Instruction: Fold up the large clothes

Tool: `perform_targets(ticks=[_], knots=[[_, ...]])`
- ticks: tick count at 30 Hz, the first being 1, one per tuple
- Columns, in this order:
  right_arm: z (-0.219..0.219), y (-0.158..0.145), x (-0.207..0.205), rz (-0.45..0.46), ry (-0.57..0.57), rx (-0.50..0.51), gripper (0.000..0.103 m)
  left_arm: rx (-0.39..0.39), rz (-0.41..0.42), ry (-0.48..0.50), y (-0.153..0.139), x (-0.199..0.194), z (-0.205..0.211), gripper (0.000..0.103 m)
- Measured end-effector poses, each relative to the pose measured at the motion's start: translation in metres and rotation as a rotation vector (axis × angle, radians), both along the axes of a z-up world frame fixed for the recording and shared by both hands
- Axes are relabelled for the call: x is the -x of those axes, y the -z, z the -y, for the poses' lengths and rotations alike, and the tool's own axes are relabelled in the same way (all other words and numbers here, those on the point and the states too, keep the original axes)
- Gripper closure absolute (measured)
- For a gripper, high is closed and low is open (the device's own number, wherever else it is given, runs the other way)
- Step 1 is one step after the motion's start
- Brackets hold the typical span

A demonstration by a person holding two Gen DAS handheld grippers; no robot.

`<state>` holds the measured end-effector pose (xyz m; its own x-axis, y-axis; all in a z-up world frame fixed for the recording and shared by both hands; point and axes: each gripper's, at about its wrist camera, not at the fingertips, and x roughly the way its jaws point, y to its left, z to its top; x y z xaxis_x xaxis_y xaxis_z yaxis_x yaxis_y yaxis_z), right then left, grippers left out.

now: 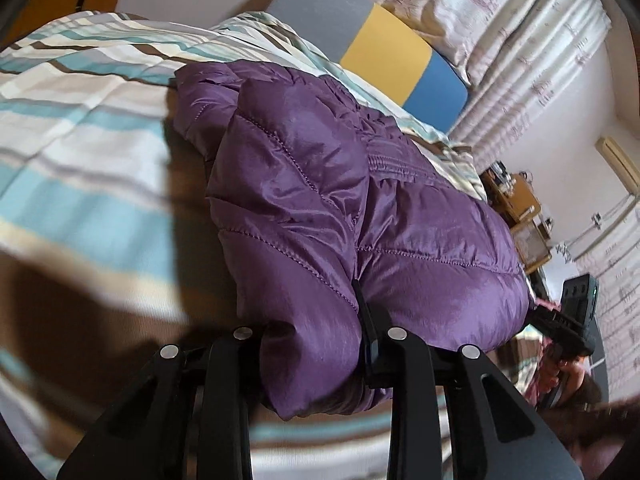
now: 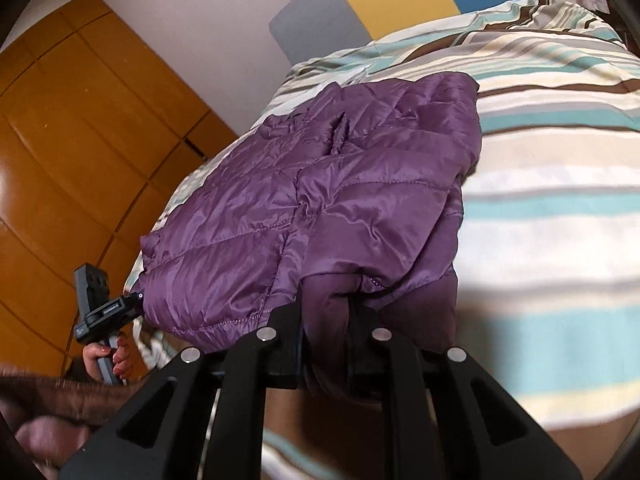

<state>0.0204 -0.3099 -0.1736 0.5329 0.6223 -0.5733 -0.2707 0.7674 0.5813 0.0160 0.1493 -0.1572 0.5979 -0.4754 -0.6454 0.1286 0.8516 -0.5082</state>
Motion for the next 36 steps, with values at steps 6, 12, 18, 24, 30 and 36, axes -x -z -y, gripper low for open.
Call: perform_targets(ticks=[6,12,18,24,30,36], knots=[[-0.002,-0.005,0.014,0.006,-0.043,0.041,0.087,-0.001,0.006,0.025,-0.001,0.031,-0.004,0.068],[0.011,-0.009,-0.001,0.047,0.058,0.018,0.046,-0.003,0.098,-0.051,-0.021,0.032,-0.019,0.017],[0.007,-0.008,-0.038,0.048,0.124,0.043,0.034,-0.009,0.052,-0.102,-0.012,-0.009,-0.020,0.013],[-0.004,-0.017,-0.038,0.084,0.069,0.068,0.085,-0.016,0.057,-0.077,-0.013,-0.006,-0.009,0.079],[-0.001,-0.061,-0.029,0.227,0.044,0.058,0.091,0.001,0.205,-0.104,-0.057,0.019,-0.014,0.091],[-0.001,-0.099,-0.047,0.344,0.072,0.026,0.092,-0.003,0.376,-0.153,-0.107,0.012,-0.006,0.091]])
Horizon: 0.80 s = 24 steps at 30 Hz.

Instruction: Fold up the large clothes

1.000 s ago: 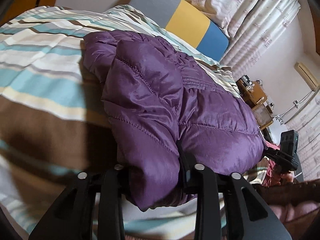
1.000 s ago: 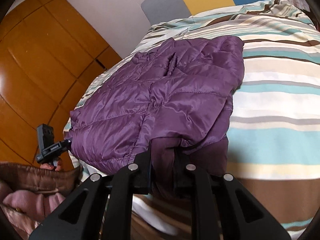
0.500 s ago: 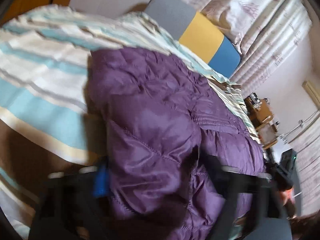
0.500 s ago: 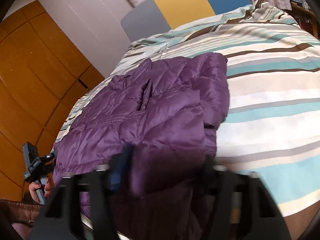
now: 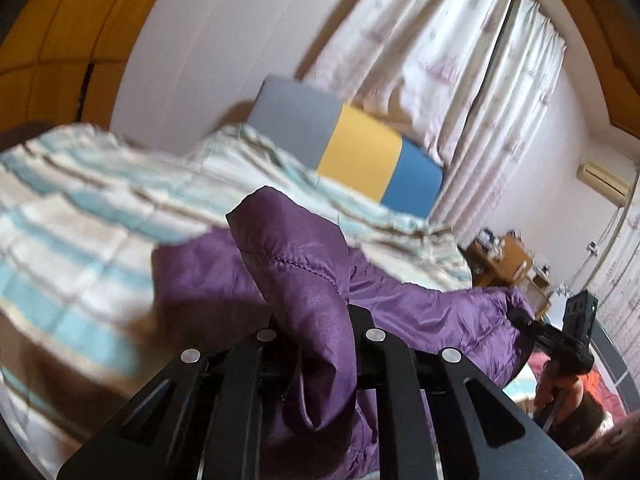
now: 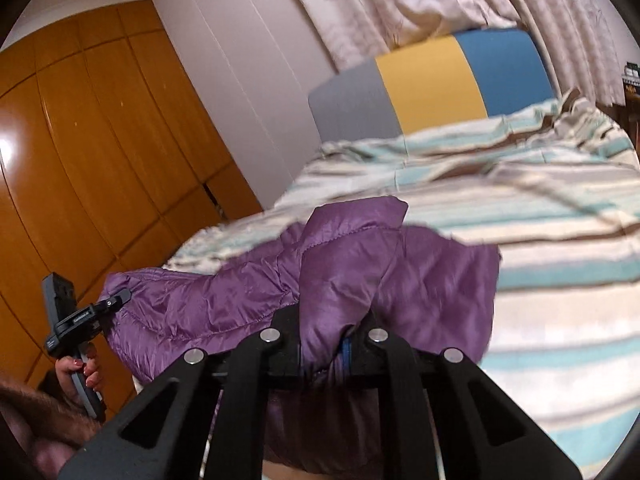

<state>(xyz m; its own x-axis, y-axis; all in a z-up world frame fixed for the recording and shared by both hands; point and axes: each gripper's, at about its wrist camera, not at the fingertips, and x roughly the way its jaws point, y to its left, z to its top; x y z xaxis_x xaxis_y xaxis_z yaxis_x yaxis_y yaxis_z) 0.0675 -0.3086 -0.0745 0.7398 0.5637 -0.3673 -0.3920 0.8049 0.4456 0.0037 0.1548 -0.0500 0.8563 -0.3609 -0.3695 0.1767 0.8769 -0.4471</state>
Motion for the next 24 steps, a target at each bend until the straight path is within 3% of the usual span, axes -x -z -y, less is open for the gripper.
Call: perform_targets(ticks=[6,14,18,24], knots=[[0.000,-0.025,-0.027,0.068,0.062,-0.024,0.092,-0.013,0.083,-0.092,-0.025,-0.041,0.009,0.091],[-0.027,-0.035,-0.068,0.125,0.181,0.058,0.092,-0.036,0.080,-0.233,-0.011,-0.106,0.015,0.091],[-0.037,-0.025,-0.103,0.123,0.239,0.095,0.092,-0.048,0.072,-0.283,0.002,-0.136,0.017,0.091],[-0.052,0.013,-0.163,0.051,0.290,0.222,0.092,-0.103,0.004,-0.314,0.033,-0.179,0.024,0.091]])
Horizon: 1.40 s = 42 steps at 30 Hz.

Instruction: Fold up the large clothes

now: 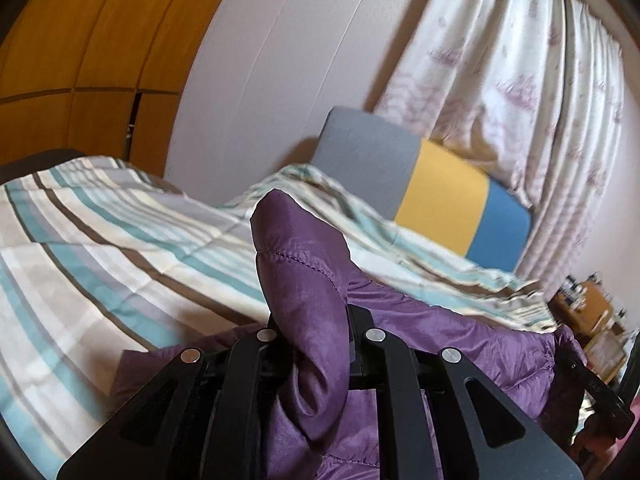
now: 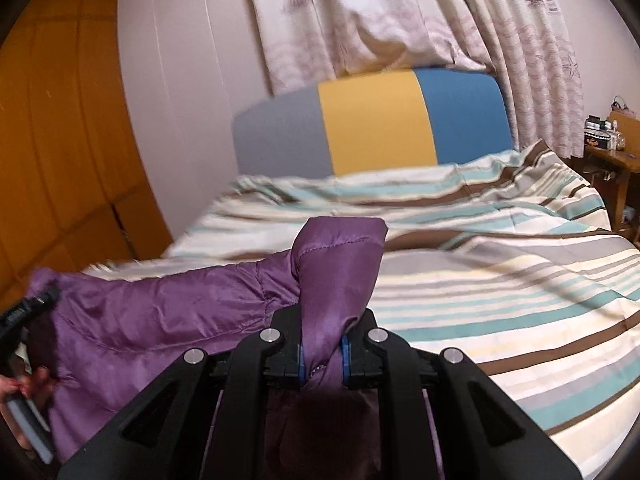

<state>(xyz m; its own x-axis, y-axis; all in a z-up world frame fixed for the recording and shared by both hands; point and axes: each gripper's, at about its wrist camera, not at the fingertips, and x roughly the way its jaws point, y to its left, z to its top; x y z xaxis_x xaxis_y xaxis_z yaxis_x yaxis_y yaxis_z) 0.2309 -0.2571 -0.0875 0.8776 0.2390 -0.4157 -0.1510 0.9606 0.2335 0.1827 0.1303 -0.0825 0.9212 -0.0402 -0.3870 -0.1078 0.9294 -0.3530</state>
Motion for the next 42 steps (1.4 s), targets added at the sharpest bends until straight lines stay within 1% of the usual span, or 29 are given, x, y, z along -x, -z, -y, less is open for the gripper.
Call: perform_targets(ticks=[3,8,9,10,11,12,14,15,17,18,19,21,23,24,25,26,27,28,29,30,31,32,33,34,35,38,39,41,42], knots=[[-0.004,0.026,-0.020,-0.052,0.015,0.045,0.092,-0.015,-0.033,-0.018,0.016,-0.014,0.001,0.091],[-0.005,0.063,-0.040,-0.141,0.053,0.071,0.091,-0.021,-0.096,-0.030,0.038,-0.033,0.003,0.091],[-0.006,0.068,-0.046,-0.162,0.058,0.076,0.089,-0.018,-0.118,-0.031,0.044,-0.038,0.003,0.091],[-0.006,0.077,-0.053,-0.203,0.064,0.084,0.086,-0.007,-0.146,-0.028,0.050,-0.043,0.002,0.091],[-0.006,0.083,-0.058,-0.232,0.067,0.085,0.083,0.011,-0.189,-0.025,0.059,-0.049,-0.001,0.091],[-0.005,0.088,-0.062,-0.259,0.066,0.085,0.078,0.024,-0.210,-0.022,0.063,-0.053,-0.002,0.091],[-0.005,0.100,-0.073,-0.324,0.067,0.097,0.075,0.043,-0.254,-0.008,0.070,-0.061,-0.003,0.091],[-0.006,0.102,-0.074,-0.333,0.066,0.107,0.073,0.043,-0.278,-0.003,0.072,-0.065,-0.003,0.091],[-0.011,0.106,-0.076,-0.346,0.070,0.142,0.072,0.033,-0.310,0.005,0.076,-0.070,-0.001,0.090],[-0.013,0.107,-0.076,-0.349,0.074,0.153,0.070,0.030,-0.320,0.007,0.077,-0.071,-0.001,0.090],[-0.014,0.108,-0.076,-0.352,0.082,0.171,0.068,0.030,-0.329,0.010,0.078,-0.072,0.000,0.087],[-0.016,0.110,-0.076,-0.352,0.097,0.196,0.065,0.039,-0.334,0.011,0.078,-0.070,-0.002,0.087],[-0.016,0.110,-0.074,-0.354,0.110,0.201,0.060,0.041,-0.347,0.011,0.076,-0.069,-0.002,0.078],[-0.015,0.110,-0.073,-0.356,0.117,0.201,0.057,0.029,-0.362,0.003,0.072,-0.067,0.001,0.064],[-0.016,0.110,-0.074,-0.357,0.121,0.201,0.054,0.001,-0.377,-0.018,0.064,-0.062,0.005,0.043],[-0.015,0.109,-0.075,-0.359,0.127,0.202,0.052,-0.017,-0.372,-0.030,0.058,-0.058,0.009,0.033],[-0.015,0.108,-0.075,-0.359,0.136,0.208,0.049,-0.054,-0.341,-0.064,0.047,-0.047,0.015,0.020],[-0.016,0.107,-0.074,-0.358,0.145,0.218,0.048,-0.090,-0.306,-0.116,0.035,-0.036,0.021,0.016],[-0.016,0.107,-0.074,-0.356,0.150,0.224,0.047,-0.128,-0.249,-0.170,0.020,-0.020,0.031,0.015],[-0.017,0.107,-0.074,-0.356,0.153,0.229,0.046,-0.141,-0.212,-0.176,0.012,-0.013,0.037,0.011],[-0.017,0.107,-0.073,-0.356,0.156,0.232,0.046,-0.148,-0.173,-0.155,0.003,-0.006,0.047,0.010],[-0.017,0.106,-0.073,-0.355,0.158,0.232,0.045,-0.152,-0.160,-0.129,-0.002,-0.006,0.055,0.010],[-0.017,0.106,-0.073,-0.355,0.160,0.230,0.044,-0.179,-0.163,-0.093,-0.005,-0.010,0.069,0.010],[-0.016,0.106,-0.073,-0.355,0.161,0.228,0.043,-0.217,-0.182,-0.064,-0.005,-0.017,0.081,0.010],[-0.016,0.106,-0.072,-0.355,0.163,0.226,0.043,-0.277,-0.210,-0.033,-0.002,-0.028,0.095,0.010],[-0.016,0.106,-0.071,-0.355,0.169,0.229,0.041,-0.367,-0.248,-0.013,0.014,-0.051,0.115,0.010],[-0.016,0.106,-0.071,-0.355,0.170,0.229,0.040,-0.393,-0.293,-0.015,0.028,-0.063,0.119,0.010],[-0.016,0.106,-0.071,-0.355,0.170,0.228,0.040,-0.378,-0.386,-0.001,0.051,-0.079,0.116,0.010],[-0.015,0.105,-0.070,-0.351,0.168,0.224,0.039,-0.342,-0.418,0.010,0.065,-0.084,0.112,0.010]])
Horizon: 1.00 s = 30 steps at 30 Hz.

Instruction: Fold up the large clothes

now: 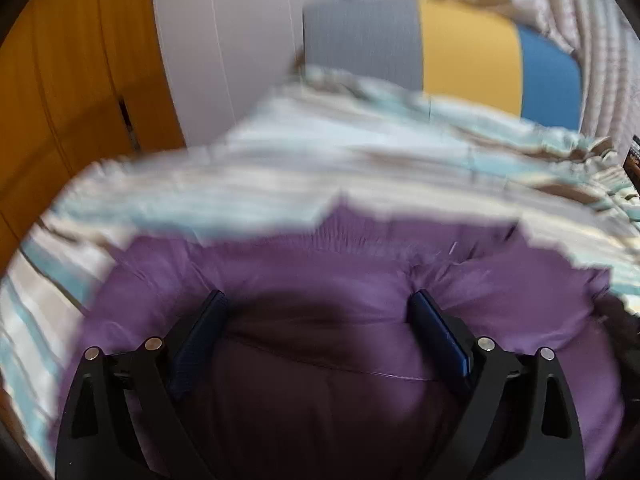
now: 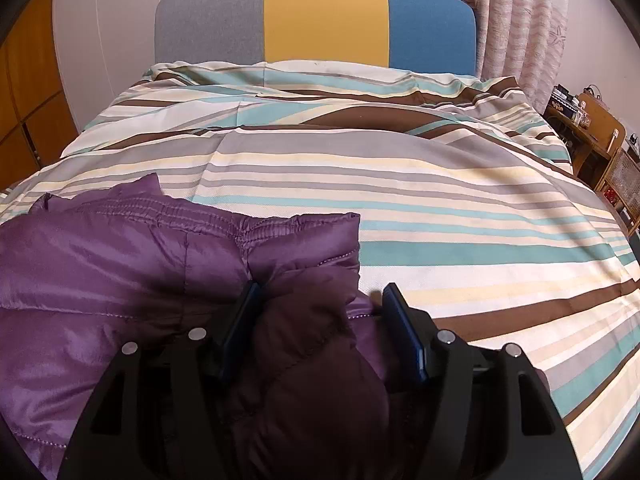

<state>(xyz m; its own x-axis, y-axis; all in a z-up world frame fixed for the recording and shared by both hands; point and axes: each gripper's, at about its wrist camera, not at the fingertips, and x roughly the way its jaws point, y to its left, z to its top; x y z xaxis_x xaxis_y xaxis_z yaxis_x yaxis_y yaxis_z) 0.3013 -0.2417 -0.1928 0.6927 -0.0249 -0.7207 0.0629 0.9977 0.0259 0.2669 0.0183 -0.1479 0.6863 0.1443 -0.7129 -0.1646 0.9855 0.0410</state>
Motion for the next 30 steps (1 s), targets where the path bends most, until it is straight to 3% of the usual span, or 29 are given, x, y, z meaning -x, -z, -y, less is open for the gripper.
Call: perform_targets(ticks=[9,15,18,24,30], knots=[[0.001,-0.010,0.011,0.027,-0.001,0.006,0.036,0.075,-0.011,0.012,0.013,-0.002,-0.010,0.007],[-0.050,-0.075,0.064,0.271,-0.202,0.069,0.032,0.076,-0.009,0.011,0.013,-0.003,-0.009,0.007],[-0.076,-0.073,0.052,0.205,-0.284,0.017,0.032,0.088,-0.004,0.012,0.013,-0.001,-0.010,0.007],[-0.082,-0.019,0.008,0.023,-0.231,-0.046,0.029,0.099,0.001,0.009,0.012,-0.001,-0.012,0.007],[-0.087,-0.010,0.005,0.016,-0.221,-0.010,0.027,0.089,-0.009,0.004,0.013,-0.003,-0.011,0.007]])
